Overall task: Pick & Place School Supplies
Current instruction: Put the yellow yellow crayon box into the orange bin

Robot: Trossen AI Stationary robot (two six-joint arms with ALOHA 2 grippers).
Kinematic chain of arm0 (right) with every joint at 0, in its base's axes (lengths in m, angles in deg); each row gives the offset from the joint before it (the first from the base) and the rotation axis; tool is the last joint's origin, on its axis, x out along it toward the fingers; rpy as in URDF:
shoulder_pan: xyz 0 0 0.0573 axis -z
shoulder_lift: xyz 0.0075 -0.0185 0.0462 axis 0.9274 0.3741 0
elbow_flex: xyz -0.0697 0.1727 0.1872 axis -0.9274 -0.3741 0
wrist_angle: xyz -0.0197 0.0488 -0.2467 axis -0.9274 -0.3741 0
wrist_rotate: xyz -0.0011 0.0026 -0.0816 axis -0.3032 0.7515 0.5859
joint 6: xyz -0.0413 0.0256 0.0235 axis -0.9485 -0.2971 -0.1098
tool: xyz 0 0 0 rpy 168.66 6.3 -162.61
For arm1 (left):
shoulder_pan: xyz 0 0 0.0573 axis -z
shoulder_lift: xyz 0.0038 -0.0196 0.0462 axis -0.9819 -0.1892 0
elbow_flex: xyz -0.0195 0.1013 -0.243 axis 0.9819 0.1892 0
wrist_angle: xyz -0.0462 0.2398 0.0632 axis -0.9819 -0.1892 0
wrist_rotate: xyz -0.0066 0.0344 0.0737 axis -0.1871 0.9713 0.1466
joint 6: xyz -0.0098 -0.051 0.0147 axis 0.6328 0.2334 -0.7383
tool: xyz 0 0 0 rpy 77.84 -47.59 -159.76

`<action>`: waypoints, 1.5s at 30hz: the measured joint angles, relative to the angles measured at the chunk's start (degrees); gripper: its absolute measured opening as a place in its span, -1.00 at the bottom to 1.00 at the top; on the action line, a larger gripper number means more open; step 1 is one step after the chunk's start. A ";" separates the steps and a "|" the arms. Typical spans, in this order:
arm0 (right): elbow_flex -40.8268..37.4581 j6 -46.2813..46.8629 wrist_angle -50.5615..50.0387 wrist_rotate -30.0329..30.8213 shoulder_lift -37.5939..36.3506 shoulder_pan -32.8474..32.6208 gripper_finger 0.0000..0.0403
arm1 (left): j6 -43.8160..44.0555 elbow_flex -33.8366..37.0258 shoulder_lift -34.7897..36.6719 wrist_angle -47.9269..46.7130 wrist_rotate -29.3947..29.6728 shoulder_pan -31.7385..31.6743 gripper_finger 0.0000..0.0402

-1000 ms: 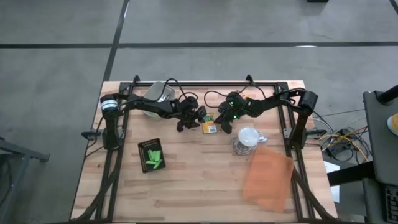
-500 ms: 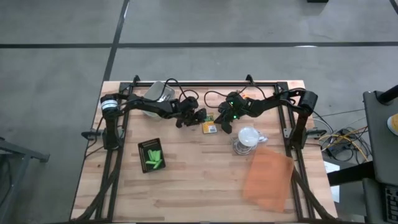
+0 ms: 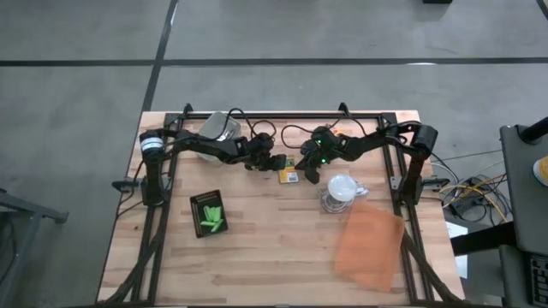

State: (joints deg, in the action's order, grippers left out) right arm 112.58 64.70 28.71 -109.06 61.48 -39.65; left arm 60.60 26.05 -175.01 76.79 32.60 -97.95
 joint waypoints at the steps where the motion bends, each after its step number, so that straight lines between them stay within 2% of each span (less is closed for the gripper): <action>1: 0.02 0.01 0.08 0.04 0.00 0.00 -0.96 | 0.68 0.00 -0.55 0.08 -0.05 -0.02 -0.12; 6: 0.00 0.12 -0.09 -0.02 0.00 0.00 -0.96 | 3.57 -0.05 -2.64 2.22 -1.45 0.07 -0.12; 19: -0.04 -0.12 -0.33 -0.11 -0.02 0.00 -0.96 | 1.92 0.05 -2.35 3.65 -3.41 0.04 -0.12; 26: 0.07 -0.24 -2.25 2.52 -0.11 -0.02 -0.96 | 1.95 0.11 -1.57 2.80 -5.67 0.22 -0.12; 45: 0.05 0.74 -3.32 5.11 -0.11 -0.11 -0.96 | 1.79 -0.07 -1.28 -0.76 -6.57 0.26 -0.12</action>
State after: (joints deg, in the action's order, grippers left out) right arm 112.63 65.44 25.40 -103.95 61.37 -39.76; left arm 62.39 25.99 -176.29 76.03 26.03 -97.68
